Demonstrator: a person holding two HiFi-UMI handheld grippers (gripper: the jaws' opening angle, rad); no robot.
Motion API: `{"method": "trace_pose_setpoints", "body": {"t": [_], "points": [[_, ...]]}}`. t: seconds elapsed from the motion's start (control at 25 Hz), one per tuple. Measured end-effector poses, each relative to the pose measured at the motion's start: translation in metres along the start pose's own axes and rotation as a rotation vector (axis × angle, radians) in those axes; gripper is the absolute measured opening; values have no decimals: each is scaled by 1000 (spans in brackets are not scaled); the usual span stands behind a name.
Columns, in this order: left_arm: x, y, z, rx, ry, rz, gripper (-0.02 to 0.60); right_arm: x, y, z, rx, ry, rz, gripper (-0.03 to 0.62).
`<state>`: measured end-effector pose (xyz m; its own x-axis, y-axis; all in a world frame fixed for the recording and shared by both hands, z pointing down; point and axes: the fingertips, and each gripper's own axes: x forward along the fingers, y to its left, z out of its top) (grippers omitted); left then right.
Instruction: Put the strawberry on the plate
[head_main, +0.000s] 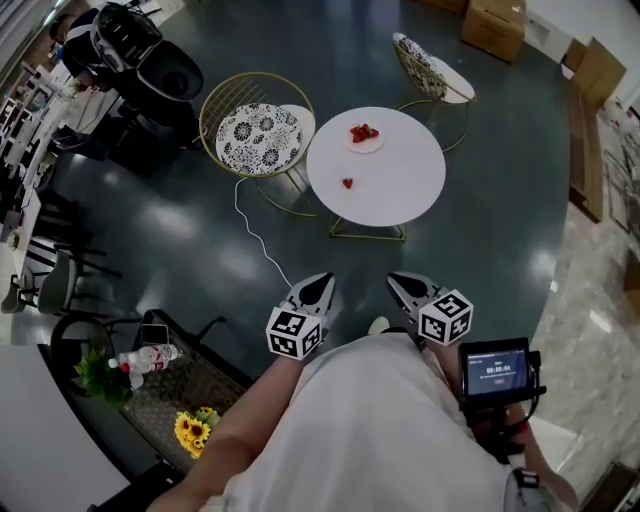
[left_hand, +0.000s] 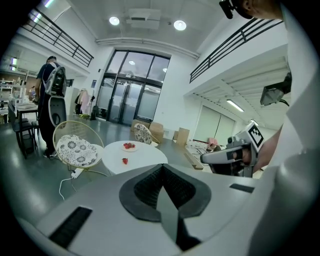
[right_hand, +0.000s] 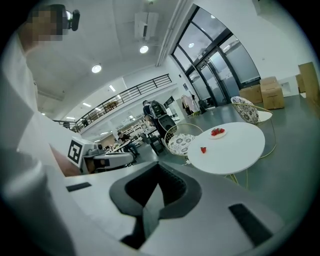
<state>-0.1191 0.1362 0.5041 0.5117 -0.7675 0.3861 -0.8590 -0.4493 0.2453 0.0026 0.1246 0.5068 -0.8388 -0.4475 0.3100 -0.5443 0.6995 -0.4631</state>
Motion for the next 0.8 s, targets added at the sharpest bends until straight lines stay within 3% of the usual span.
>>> {"method": "trace_pose_setpoints", "body": {"t": [0.36,0.56,0.8], "points": [[44,23,24,-22,-5,49,6,13,-35,10,4,44,33,8],[48,35,26,-79,1,75,6,17,-43,10,26,62,38,8],[55,43,26,-67,24,70,6,25,-50,13,45,76,26,8]]}}
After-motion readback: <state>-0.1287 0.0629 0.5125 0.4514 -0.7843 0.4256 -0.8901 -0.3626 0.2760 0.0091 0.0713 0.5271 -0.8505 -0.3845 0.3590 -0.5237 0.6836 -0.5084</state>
